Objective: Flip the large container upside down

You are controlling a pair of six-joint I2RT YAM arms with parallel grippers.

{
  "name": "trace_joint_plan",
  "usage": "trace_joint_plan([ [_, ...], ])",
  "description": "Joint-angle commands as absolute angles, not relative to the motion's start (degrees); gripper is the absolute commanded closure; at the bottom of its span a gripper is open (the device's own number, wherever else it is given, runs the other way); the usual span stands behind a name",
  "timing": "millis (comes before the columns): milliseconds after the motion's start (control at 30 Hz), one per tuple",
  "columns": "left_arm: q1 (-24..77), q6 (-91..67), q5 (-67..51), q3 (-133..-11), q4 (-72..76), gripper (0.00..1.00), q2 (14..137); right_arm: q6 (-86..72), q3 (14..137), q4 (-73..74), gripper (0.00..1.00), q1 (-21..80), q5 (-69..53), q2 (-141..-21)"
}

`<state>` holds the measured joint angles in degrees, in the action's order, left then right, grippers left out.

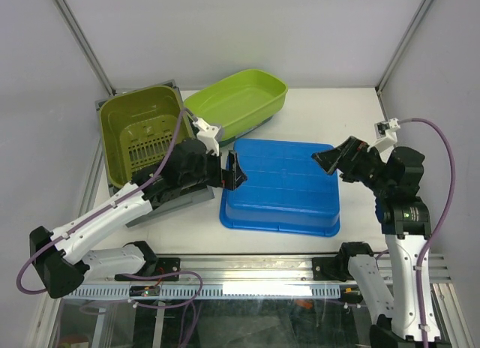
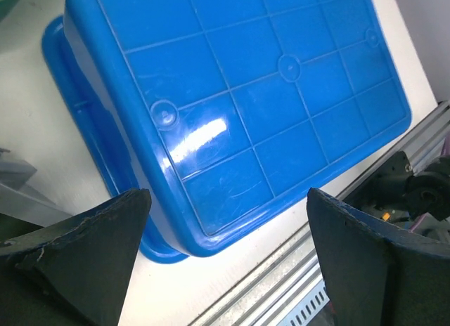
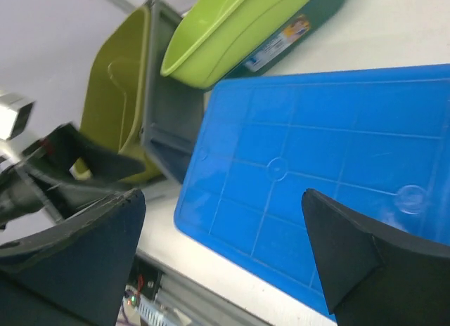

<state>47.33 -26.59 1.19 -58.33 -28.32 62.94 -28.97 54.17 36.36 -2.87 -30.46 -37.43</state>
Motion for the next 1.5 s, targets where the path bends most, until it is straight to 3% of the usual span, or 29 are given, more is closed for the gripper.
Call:
trace_joint_plan([
  [0, 49.1, -30.3, 2.46, -56.99, -25.51, 0.01, 64.57, -25.93, 57.05, 38.02, 0.03, 1.95, -31.01, -38.31],
  [233, 51.0, -32.74, 2.91, -58.4, -24.84, 0.01, 71.4, -23.41, 57.57, 49.11, 0.02, 2.63, -15.66, -37.19],
  [567, 51.78, -33.39, 7.59, -58.39, -24.68, 0.01, 71.44, -22.45, 58.32, 55.29, 0.01, 2.63, -8.59, -36.72],
  [933, 55.26, -35.01, 1.3, -61.12, -23.01, 0.01, 78.89, -34.87, 58.35, 69.19, 0.01, 2.58, 11.11, -42.81],
  [1200, 62.55, -34.08, -10.75, -66.0, -14.77, 0.01, 84.15, -40.71, 54.27, 70.85, 0.01, 2.62, 11.04, -38.92],
  [1467, 57.33, -33.19, -8.28, -65.23, -15.54, 0.01, 75.93, -42.21, 50.81, 69.01, 0.02, 2.63, 8.93, -36.51],
])
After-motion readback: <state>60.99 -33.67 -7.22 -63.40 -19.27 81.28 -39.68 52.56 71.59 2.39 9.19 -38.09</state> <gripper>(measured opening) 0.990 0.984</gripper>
